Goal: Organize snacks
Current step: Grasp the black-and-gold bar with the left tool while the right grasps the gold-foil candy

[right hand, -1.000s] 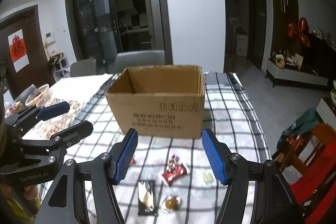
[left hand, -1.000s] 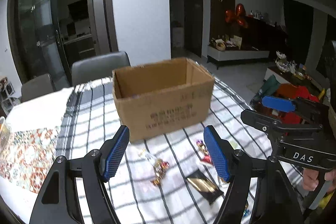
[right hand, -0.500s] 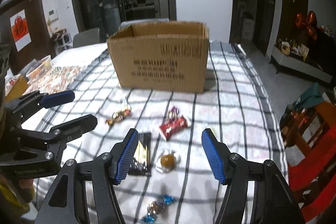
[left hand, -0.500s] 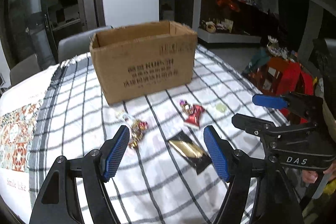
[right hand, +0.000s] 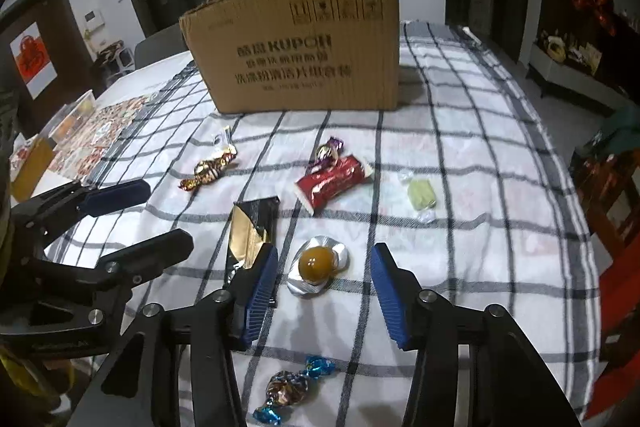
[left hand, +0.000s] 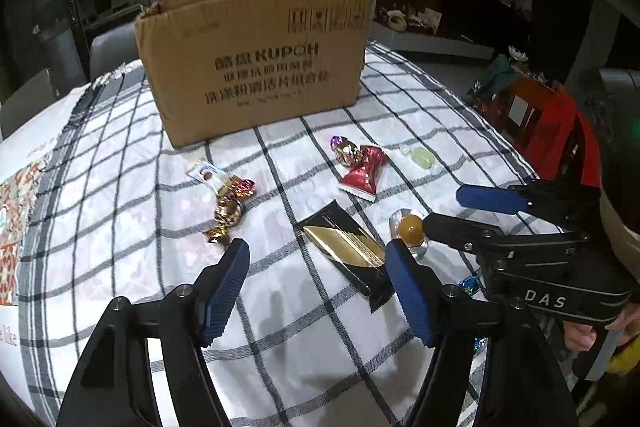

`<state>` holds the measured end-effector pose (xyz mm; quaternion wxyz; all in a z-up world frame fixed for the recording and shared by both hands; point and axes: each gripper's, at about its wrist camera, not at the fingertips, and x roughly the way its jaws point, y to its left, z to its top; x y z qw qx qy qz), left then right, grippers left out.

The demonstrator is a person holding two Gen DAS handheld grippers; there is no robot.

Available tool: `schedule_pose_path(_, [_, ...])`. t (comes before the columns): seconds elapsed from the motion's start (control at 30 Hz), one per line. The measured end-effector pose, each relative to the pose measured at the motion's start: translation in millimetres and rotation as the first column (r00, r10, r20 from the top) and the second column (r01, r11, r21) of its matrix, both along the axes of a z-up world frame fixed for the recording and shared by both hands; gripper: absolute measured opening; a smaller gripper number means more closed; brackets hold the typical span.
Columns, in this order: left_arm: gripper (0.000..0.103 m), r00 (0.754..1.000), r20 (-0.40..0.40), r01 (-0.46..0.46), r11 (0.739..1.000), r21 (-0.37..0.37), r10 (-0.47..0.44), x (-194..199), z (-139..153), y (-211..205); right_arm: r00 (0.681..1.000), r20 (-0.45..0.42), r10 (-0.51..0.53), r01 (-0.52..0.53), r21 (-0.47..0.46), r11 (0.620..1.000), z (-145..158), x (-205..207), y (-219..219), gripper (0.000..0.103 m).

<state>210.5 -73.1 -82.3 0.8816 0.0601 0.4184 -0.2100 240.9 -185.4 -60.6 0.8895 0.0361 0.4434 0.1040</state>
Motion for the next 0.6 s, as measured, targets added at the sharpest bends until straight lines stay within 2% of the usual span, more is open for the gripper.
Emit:
schedule_pose_path(0.43, [0.063, 0.996, -0.084, 0.002, 0.999, -0.032, -0.005, 22.9, -21.2, -14.4, 0.998, -0.069, -0.012, 0.018, 0.087, 0.996, -24.3, 12.1, -5.0, 0.038])
schedule_pose_path(0.6, [0.062, 0.989, -0.147, -0.031, 0.998, -0.056, 0.022, 33.4, -33.4, -15.5, 0.997, -0.072, -0.023, 0.031, 0.113, 0.993, -27.8, 14.4, -9.0, 0.033])
